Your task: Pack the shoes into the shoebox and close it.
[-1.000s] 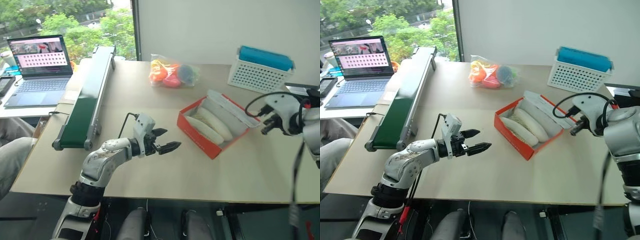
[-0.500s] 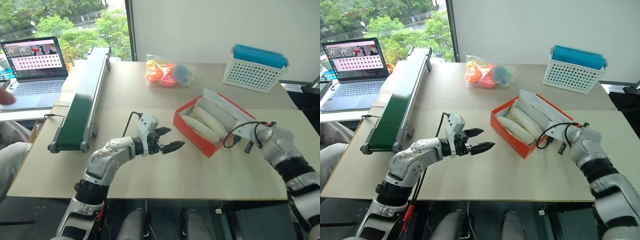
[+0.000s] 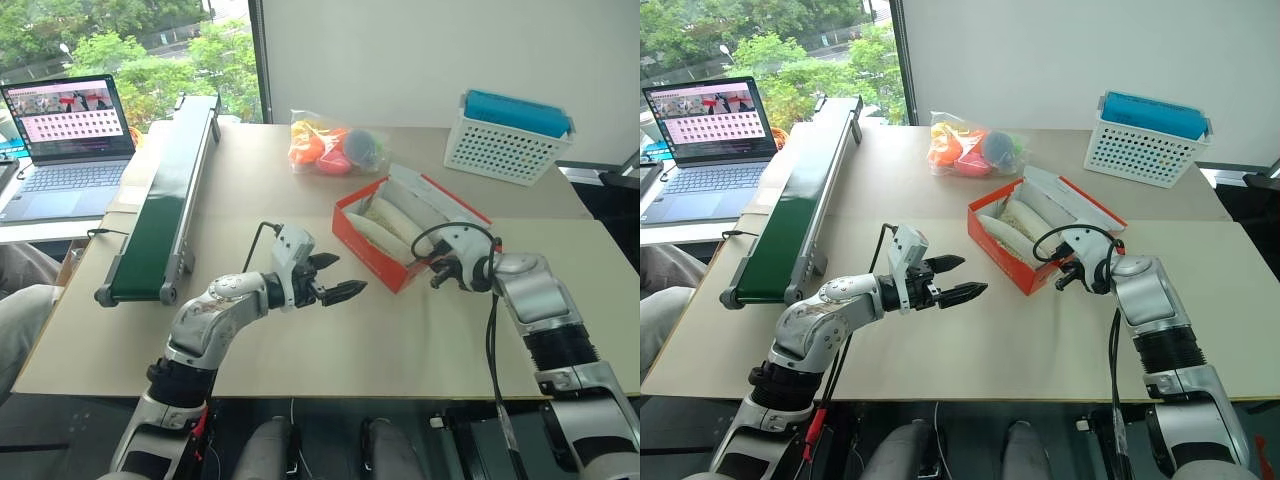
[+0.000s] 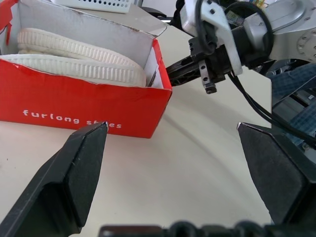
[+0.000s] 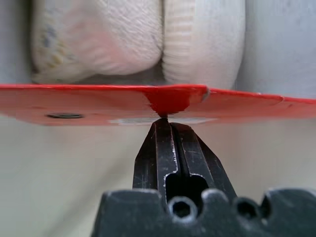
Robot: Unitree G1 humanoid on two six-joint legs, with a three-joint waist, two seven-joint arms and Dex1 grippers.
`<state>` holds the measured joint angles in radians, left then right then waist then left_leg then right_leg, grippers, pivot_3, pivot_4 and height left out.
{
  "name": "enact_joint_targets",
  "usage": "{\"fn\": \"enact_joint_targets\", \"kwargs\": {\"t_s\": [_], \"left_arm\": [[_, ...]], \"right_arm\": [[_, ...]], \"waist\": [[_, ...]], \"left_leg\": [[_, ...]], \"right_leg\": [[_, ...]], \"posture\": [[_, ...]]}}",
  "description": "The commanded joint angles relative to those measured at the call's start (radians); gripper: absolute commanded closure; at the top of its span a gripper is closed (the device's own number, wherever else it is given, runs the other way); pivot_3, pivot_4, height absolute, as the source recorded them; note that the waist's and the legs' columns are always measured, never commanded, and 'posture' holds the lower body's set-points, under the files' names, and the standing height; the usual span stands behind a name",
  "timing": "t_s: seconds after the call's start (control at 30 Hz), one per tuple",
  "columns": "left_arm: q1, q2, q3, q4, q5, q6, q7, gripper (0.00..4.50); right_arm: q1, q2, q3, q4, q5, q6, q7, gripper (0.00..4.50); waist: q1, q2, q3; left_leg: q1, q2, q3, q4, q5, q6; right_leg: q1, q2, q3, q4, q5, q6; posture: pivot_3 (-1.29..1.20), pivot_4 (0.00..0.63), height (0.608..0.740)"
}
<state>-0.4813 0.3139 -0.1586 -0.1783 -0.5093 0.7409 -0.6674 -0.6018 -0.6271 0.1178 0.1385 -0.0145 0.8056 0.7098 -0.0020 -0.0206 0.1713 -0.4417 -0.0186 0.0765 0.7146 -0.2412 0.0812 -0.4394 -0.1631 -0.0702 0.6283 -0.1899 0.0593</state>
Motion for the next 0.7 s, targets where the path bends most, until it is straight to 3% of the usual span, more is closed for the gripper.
{"fn": "enact_joint_targets", "kwargs": {"t_s": [0.03,0.2,0.47,0.57,0.7], "left_arm": [[-0.029,-0.002,0.005,-0.005,0.003,-0.013,-0.012,0.0],[-0.033,-0.002,0.003,-0.002,0.004,-0.011,-0.014,0.0],[-0.026,-0.001,-0.004,-0.01,0.003,-0.004,-0.013,0.0],[-0.027,0.001,-0.003,-0.016,0.002,0.001,-0.009,0.0],[-0.03,0.003,-0.001,-0.013,0.001,0.001,-0.008,0.0]], "right_arm": [[-0.001,0.027,-0.054,-0.131,0.067,0.069,0.0,4.44],[-0.002,0.068,-0.088,-0.156,0.112,0.13,-0.04,4.44],[-0.017,0.136,0.01,-0.244,0.125,0.162,-0.063,4.44],[-0.003,0.015,0.076,-0.34,0.105,0.108,0.023,4.44],[-0.009,-0.224,0.081,-0.431,0.131,-0.006,0.227,4.44]], "waist": [[-0.003,0.0,0.0],[-0.001,0.0,0.0],[-0.006,0.0,0.0],[-0.004,0.0,0.0],[0.015,0.0,0.0]], "left_leg": [[0.0,0.0,0.0,0.0,0.0,0.0],[0.0,0.0,0.0,0.0,0.0,0.0],[0.0,0.0,0.0,0.0,0.0,0.0],[0.0,-0.001,0.0,0.0,0.0,0.0],[0.0,-0.002,0.0,0.001,-0.001,0.002]], "right_leg": [[0.0,0.0,0.0,0.0,0.0,0.0],[0.0,0.0,0.0,0.0,0.0,0.0],[-0.001,0.0,0.0,0.001,0.0,0.0],[-0.001,0.0,0.0,0.001,0.0,0.0],[0.0,-0.001,0.0,0.0,0.0,0.001]], "posture": [[0.0,0.15,0.699],[0.0,0.15,0.699],[0.0,0.15,0.699],[0.0,0.15,0.699],[0.0,0.15,0.699]]}}
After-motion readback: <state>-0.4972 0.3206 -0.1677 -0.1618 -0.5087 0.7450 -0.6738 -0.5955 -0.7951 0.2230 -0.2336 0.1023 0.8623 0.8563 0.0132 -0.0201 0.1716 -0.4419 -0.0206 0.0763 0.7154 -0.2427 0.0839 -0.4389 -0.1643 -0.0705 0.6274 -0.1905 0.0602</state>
